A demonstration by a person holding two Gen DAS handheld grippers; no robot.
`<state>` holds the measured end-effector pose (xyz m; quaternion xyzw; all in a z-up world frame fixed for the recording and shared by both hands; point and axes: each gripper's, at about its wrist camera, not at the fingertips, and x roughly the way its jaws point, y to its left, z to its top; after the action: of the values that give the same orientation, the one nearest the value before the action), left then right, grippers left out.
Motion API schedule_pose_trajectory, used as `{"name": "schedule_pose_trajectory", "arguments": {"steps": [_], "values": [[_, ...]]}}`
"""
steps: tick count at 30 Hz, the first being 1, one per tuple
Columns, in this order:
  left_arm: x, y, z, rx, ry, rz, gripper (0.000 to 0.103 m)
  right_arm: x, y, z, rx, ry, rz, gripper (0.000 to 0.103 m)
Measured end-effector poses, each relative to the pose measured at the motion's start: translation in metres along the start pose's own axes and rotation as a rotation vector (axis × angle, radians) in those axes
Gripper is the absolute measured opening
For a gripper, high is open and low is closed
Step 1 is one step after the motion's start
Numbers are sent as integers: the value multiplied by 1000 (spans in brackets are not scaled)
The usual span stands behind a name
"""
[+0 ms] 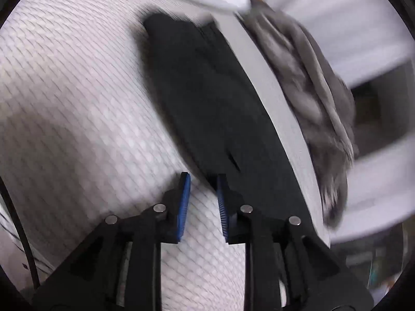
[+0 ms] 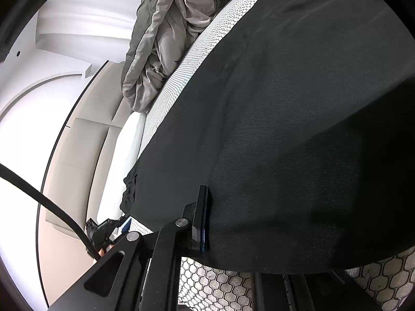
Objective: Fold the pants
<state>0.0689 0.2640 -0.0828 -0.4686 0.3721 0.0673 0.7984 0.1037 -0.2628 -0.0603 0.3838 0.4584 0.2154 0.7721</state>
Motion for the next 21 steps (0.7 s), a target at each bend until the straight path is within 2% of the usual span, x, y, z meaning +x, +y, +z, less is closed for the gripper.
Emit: {"name": "schedule_pose_trajectory", "arguments": {"steps": [3, 5, 6, 11, 12, 15, 17, 18, 19, 20, 21], "values": [[15, -31, -15, 115, 32, 3, 24, -1, 1, 0, -24, 6, 5, 9], [20, -37, -16, 137, 13, 59, 24, -8, -1, 1, -38, 9, 11, 10], [23, -39, -18, 123, 12, 62, 24, -15, -3, 2, -40, -3, 11, 12], [19, -32, -12, 57, 18, 32, 24, -83, -37, 15, -19, -146, -78, 18], [14, -31, -12, 48, 2, 41, 24, -100, -48, 18, 1, -186, -110, 21], [-5, -31, -13, 38, -69, 88, 24, -150, -87, 26, 120, -281, -129, 22], [-26, -31, -11, 52, -130, 119, 25, -186, -105, 29, 171, -363, -200, 28], [-37, -31, -10, 57, -156, 122, 28, -198, -110, 31, 181, -391, -218, 39], [-49, -30, -9, 60, -171, 115, 39, -216, -116, 33, 193, -435, -232, 48], [-55, -34, -10, 67, -179, 110, 50, -224, -119, 35, 200, -453, -240, 54], [-59, -40, -11, 91, -182, 100, 53, -237, -123, 39, 209, -487, -252, 65]]}}
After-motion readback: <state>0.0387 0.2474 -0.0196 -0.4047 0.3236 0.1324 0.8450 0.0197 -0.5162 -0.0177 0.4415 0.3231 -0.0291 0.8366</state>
